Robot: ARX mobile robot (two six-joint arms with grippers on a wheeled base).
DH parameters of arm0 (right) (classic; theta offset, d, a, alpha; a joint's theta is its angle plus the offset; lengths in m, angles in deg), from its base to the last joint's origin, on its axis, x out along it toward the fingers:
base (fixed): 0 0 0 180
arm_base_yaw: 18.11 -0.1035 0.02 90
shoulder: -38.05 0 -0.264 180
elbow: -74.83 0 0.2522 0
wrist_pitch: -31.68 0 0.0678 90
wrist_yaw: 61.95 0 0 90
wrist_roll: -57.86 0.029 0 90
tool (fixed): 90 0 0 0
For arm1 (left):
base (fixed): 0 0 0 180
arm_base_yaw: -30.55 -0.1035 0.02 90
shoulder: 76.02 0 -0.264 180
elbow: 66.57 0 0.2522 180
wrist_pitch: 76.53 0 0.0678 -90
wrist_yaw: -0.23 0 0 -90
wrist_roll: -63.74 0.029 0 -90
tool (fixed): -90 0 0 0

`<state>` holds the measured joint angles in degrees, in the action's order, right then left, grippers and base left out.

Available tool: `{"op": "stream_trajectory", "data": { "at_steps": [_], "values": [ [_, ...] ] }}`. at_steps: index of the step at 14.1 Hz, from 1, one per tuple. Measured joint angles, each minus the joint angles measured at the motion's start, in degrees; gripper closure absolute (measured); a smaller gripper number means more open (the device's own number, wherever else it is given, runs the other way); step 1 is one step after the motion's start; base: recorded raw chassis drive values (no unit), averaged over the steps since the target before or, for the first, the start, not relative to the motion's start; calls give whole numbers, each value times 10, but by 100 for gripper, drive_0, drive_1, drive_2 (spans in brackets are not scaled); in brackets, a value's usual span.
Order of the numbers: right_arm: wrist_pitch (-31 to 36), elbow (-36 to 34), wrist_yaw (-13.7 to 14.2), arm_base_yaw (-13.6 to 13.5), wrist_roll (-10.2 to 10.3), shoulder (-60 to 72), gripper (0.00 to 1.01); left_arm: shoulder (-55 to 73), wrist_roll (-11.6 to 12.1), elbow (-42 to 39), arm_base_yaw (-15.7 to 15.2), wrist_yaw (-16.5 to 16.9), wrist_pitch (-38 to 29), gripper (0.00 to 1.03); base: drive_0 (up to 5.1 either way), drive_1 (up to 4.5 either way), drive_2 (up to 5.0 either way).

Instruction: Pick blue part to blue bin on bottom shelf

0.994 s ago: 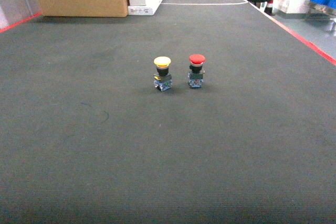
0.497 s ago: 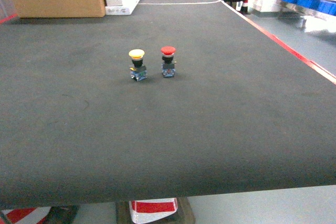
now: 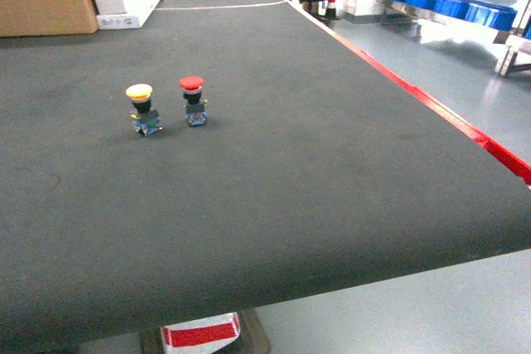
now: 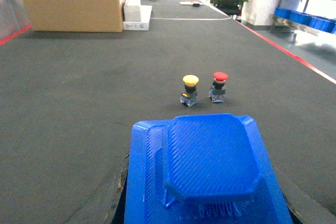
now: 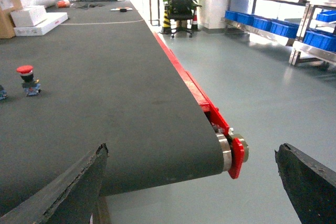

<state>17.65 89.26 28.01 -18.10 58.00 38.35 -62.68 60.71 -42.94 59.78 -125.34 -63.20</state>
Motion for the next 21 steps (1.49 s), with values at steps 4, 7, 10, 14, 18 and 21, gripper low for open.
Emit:
{"op": "stream_trajectory", "data": {
  "at_steps": [4, 7, 10, 14, 18, 21],
  "values": [
    [0, 0, 0, 0, 0, 0, 3, 0, 0, 0, 0, 0, 0, 59, -158, -158, -158],
    [0, 0, 0, 0, 0, 0, 3, 0, 0, 0, 0, 0, 0, 59, -165, -165, -165],
    [0, 0, 0, 0, 0, 0, 3, 0, 0, 0, 0, 0, 0, 59, -159, -159, -159],
    [0, 0, 0, 0, 0, 0, 3, 0, 0, 0, 0, 0, 0, 59, -160, -160, -160],
    [0, 0, 0, 0, 0, 0, 3, 0, 0, 0, 0, 0, 0, 59, -161, -161, -161],
    [0, 0, 0, 0, 0, 0, 3, 0, 0, 0, 0, 0, 0, 59, -167, -167, -167]
  ]
}}
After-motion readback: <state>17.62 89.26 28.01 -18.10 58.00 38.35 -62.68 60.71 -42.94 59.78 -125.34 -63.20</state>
